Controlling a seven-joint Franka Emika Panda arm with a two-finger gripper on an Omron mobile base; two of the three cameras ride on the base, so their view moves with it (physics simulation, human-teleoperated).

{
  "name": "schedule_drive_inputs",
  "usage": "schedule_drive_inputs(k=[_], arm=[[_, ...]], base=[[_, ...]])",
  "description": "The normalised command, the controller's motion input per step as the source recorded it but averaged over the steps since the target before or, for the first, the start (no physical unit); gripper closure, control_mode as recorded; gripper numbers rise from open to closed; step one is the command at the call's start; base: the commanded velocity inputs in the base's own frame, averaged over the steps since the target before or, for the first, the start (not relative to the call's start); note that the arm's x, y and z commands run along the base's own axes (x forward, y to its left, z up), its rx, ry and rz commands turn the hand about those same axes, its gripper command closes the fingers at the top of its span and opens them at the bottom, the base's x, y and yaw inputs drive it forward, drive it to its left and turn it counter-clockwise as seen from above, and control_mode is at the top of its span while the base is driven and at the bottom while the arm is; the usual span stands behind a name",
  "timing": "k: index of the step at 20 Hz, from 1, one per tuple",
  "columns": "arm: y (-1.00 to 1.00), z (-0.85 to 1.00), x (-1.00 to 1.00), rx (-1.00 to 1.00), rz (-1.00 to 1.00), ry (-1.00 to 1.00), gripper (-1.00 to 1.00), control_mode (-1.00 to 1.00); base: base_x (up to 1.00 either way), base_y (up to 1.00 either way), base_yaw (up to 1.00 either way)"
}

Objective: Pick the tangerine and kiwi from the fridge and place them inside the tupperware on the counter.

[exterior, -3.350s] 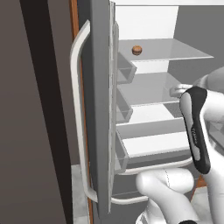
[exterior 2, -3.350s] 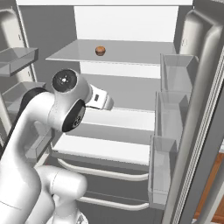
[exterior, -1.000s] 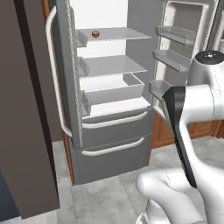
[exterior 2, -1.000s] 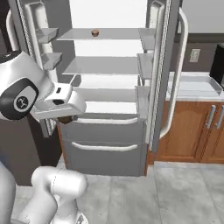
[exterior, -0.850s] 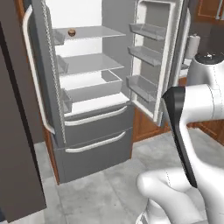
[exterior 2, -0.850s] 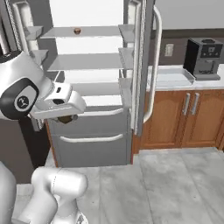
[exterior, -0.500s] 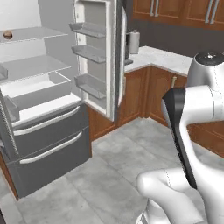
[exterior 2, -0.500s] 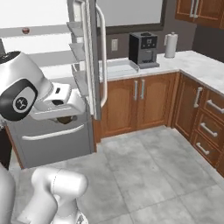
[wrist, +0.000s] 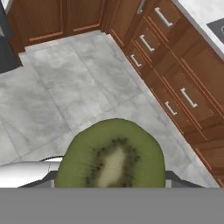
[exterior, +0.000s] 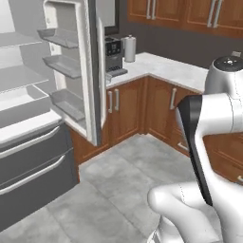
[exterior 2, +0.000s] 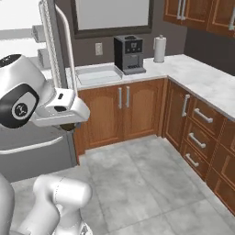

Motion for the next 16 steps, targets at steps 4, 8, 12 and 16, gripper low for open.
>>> schedule_drive_inputs(k=[4,8,12,16], arm=[[0.00,0.00,0.00,0.00,0.00,0.00,1.00,1.00],[0.00,0.00,0.00,0.00,0.00,0.00,1.00,1.00],[0.00,0.00,0.00,0.00,0.00,0.00,1.00,1.00],[0.00,0.00,0.00,0.00,0.00,0.00,1.00,1.00]], base=[[0.71,-0.55,0.20],[0.75,-0.44,0.30],[0.86,-0.28,0.44],[0.90,-0.22,0.47]])
